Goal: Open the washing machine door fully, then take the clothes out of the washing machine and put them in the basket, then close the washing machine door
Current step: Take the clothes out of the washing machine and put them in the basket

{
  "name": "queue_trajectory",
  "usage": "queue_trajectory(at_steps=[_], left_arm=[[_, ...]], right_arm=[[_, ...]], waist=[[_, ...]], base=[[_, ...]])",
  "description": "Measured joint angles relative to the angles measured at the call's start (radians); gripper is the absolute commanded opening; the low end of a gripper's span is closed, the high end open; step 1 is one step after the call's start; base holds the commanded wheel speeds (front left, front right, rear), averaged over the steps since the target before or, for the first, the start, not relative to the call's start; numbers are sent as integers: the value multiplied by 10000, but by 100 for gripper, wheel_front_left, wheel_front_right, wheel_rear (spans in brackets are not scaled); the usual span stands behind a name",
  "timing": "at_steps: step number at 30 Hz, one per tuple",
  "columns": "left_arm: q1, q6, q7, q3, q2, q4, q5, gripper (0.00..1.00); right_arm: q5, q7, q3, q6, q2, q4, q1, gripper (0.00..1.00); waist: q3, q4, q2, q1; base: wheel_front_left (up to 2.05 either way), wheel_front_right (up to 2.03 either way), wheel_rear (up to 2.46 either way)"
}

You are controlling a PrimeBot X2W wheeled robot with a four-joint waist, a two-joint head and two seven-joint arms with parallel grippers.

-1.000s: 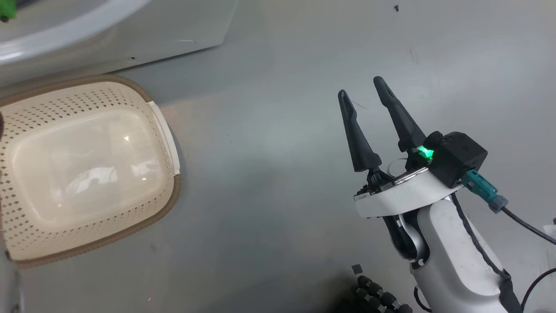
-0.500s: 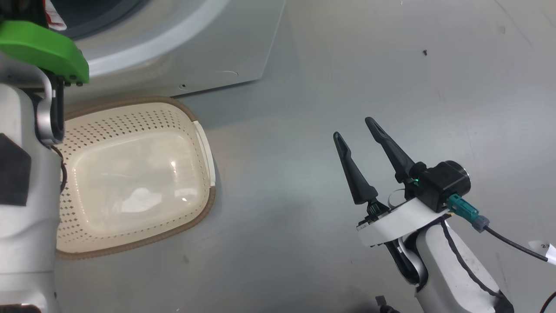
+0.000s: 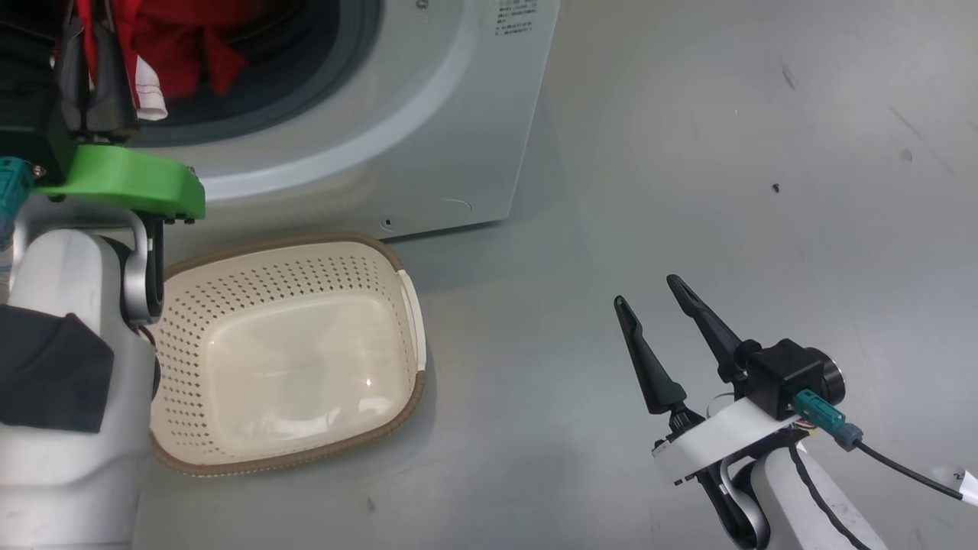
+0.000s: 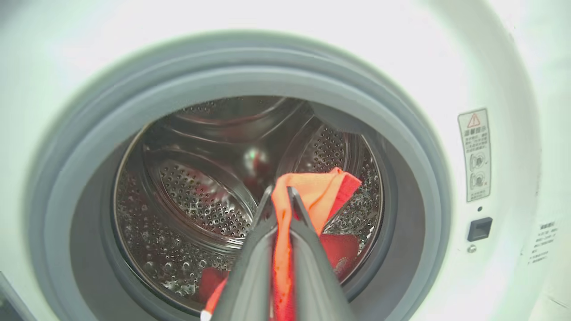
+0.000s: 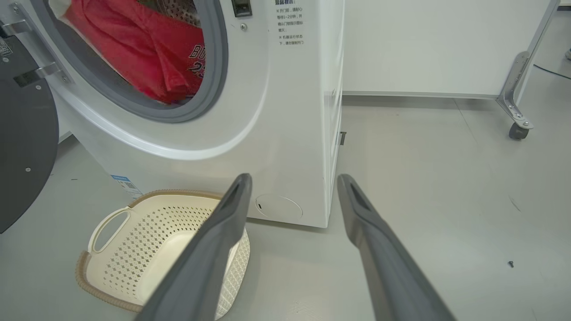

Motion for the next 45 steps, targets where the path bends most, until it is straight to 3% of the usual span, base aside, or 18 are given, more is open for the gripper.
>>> queue_trajectory(at_steps=[25,35,45], left_arm=[[2089,284,-217,211,-63,-3379,504,0],[3550,339,121,257,-453,-3962,489,0],[4902,357,497,267,-792,-3530,138,0]], right_arm=[[-171,0,-686,-2,35,140,1070,100],[-272,0,-842,-2,50,-111,1168,100],[-355,0,-834,0,73,-366,1063,100]], waist=[[-2110,812,0,0],[-1939,910,0,0],[-1302,861,0,0]], base=[[0,0,0],[0,0,0],[0,0,0]])
